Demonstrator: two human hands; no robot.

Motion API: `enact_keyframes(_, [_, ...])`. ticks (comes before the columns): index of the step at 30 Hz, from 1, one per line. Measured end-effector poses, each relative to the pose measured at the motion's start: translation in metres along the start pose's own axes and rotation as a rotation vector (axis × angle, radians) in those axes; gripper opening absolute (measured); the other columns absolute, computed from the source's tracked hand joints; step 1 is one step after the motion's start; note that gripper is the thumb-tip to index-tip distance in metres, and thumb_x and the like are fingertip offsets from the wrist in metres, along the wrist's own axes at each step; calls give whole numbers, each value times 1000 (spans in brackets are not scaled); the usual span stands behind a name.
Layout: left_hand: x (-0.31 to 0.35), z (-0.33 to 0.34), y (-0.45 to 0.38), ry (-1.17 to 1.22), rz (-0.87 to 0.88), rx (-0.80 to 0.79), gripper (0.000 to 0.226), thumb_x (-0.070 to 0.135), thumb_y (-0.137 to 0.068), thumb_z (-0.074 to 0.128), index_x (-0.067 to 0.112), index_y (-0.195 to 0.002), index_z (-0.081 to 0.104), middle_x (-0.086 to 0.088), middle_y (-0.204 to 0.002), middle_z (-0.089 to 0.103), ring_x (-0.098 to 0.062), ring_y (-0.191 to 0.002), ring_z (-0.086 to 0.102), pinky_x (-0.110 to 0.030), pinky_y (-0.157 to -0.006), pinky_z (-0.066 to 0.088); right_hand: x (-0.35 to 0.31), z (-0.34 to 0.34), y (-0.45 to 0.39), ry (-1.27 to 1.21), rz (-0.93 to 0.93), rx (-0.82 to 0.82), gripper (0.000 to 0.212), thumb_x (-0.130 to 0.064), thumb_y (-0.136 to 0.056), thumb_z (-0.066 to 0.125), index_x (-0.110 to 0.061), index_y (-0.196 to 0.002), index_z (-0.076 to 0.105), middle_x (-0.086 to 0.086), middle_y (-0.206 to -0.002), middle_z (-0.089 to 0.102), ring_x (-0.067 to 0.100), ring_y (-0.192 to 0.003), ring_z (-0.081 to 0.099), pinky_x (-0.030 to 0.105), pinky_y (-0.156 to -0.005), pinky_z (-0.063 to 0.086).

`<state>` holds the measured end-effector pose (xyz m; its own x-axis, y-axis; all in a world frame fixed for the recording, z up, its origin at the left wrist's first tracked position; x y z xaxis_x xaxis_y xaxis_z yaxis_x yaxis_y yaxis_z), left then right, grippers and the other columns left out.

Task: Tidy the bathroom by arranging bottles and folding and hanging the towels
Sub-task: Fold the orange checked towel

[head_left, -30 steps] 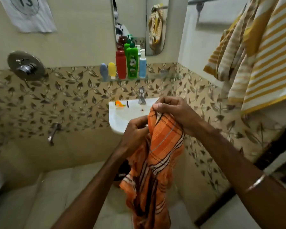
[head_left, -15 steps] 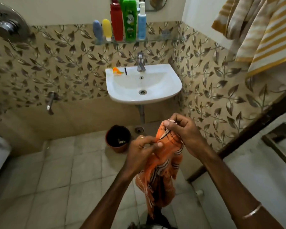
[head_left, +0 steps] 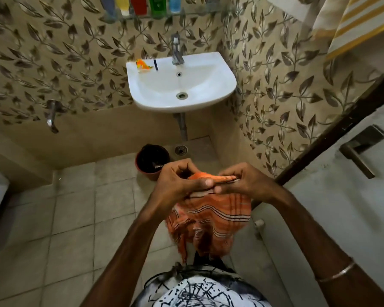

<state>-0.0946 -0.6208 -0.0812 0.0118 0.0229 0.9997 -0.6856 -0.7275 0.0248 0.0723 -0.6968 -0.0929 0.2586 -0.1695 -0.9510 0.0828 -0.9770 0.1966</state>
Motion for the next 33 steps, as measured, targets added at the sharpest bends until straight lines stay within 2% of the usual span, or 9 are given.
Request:
enact_keyframes(4, [-7, -11, 8, -159, -72, -55, 24, 19, -75, 83, 3, -87, 69, -11, -83, 72, -26, -75, 70, -37, -64, 58, 8, -1, 7, -119, -74, 114, 31, -26, -83, 78, 2, -95, 73, 23, -89, 73, 39, -81, 71, 39, -72, 57])
enact_keyframes(7, [-16, -18, 18, -200, -151, -156, 17, 13, -81, 77, 0, -90, 71, -5, -79, 74, -11, -69, 69, -21, -61, 53, 11, -16, 14, -277, -94, 190, 29, -18, -80, 76, 6, -96, 72, 10, -86, 76, 23, -80, 72, 28, -72, 58])
enact_keyframes(10, [-10, -24, 27, -117, -90, -36, 24, 19, -85, 68, -2, -96, 71, -6, -82, 74, -7, -71, 69, -14, -63, 51, 11, -15, 17, -255, -92, 138, 30, -19, -79, 74, 4, -98, 73, 11, -91, 75, 25, -86, 72, 27, -72, 57])
enact_keyframes(15, [-2, -15, 28, 25, -54, 42, 20, 23, -89, 68, 6, -100, 71, -11, -97, 73, -24, -96, 70, -30, -87, 58, 6, 8, 13, -282, -80, 77, 21, -29, -80, 72, -10, -86, 70, 10, -82, 66, 26, -79, 66, 31, -69, 54])
enact_keyframes(19, [-3, -3, 31, 17, -54, 61, 20, 24, -88, 67, 5, -97, 71, -11, -91, 73, -26, -88, 71, -31, -77, 59, -1, 23, 6, -181, -129, 121, 21, -34, -86, 70, -14, -92, 74, 15, -81, 66, 30, -78, 63, 41, -71, 50])
enact_keyframes(23, [1, -4, 34, 11, -45, 148, 25, 30, -85, 67, 8, -94, 74, -9, -89, 75, -23, -86, 73, -31, -74, 61, -5, 29, 2, -160, -180, 126, 21, -28, -92, 67, -10, -102, 73, 21, -97, 69, 45, -94, 64, 59, -83, 53])
enact_keyframes(26, [4, -10, 35, 16, -46, 233, 25, 33, -83, 68, 10, -91, 74, -8, -88, 75, -21, -85, 73, -29, -75, 60, -11, 35, -1, -139, -190, 95, 12, -23, -94, 68, -16, -102, 73, 8, -95, 72, 32, -92, 70, 49, -79, 56])
enact_keyframes(29, [7, -11, 35, -9, -21, 209, 25, 33, -82, 68, 10, -92, 73, -6, -88, 74, -21, -83, 72, -31, -74, 60, -17, 43, -6, -146, -225, 129, 15, -29, -93, 66, -15, -94, 72, 18, -85, 67, 43, -79, 64, 53, -66, 52])
enact_keyframes(33, [13, -12, 34, -13, 23, 232, 23, 30, -84, 67, 10, -92, 72, -5, -86, 74, -19, -81, 72, -29, -71, 60, -11, 46, -11, -147, -239, 159, 25, -34, -92, 65, -11, -85, 70, 17, -72, 59, 33, -62, 54, 38, -58, 45])
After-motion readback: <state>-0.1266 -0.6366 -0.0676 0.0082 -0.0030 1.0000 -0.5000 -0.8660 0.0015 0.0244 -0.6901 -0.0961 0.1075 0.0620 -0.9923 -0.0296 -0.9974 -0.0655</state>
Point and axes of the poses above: each hand's wrist, its own y-axis away from the middle knuckle, its own z-axis out of the palm, x = y × z, the point moved 5 cm from there along -y, towards the middle knuckle
